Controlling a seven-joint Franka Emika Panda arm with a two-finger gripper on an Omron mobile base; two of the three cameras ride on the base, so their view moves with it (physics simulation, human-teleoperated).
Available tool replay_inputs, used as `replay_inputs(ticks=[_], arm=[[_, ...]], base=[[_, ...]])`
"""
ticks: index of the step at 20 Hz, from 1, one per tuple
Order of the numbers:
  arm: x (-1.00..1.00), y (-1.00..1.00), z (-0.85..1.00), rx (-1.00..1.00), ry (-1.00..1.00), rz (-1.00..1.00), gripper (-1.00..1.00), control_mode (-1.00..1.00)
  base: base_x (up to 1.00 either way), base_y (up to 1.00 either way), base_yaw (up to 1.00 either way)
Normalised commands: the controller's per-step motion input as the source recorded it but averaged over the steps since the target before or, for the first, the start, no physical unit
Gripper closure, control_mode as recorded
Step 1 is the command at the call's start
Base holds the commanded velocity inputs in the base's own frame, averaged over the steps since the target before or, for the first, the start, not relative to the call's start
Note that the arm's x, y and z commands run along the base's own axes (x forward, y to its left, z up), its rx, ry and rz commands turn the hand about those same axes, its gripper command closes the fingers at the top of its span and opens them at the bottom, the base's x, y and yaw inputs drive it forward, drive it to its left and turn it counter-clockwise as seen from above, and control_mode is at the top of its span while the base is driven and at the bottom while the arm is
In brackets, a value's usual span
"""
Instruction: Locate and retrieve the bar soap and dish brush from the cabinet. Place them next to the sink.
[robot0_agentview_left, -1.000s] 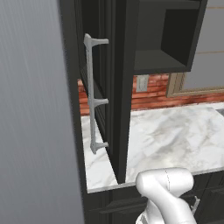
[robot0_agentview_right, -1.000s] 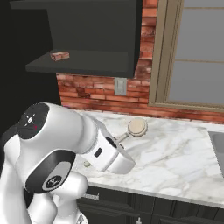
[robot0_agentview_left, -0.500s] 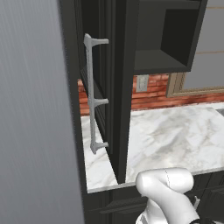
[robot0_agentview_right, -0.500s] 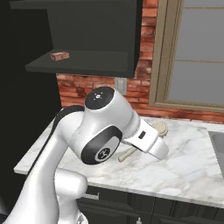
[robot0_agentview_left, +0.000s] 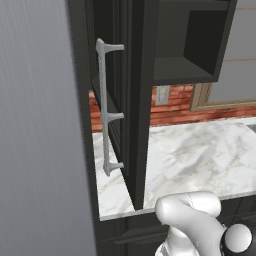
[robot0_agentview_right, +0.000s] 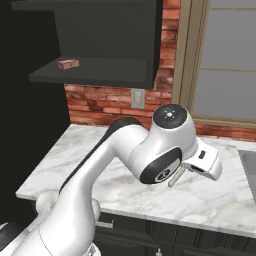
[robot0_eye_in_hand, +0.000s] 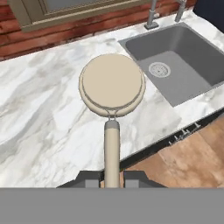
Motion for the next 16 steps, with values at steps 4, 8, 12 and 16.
replay_inputs(ticks=[4, 8, 12, 16], arm=[[0.48, -0.32, -0.37, 0.01, 0.06, 0.25, 1.00, -1.00], [0.51, -0.34, -0.34, 0.00, 0.16, 0.26, 1.00, -1.00], [0.39, -0.36, -0.23, 0.00, 0.18, 0.22, 1.00, -1.00], [0.17, -0.30, -0.18, -0.02, 0.12, 0.11, 1.00, -1.00]], base=[[0.00, 0.00, 0.00], [0.00, 0.00, 0.00], [0.00, 0.00, 0.00], [0.00, 0.00, 0.00]])
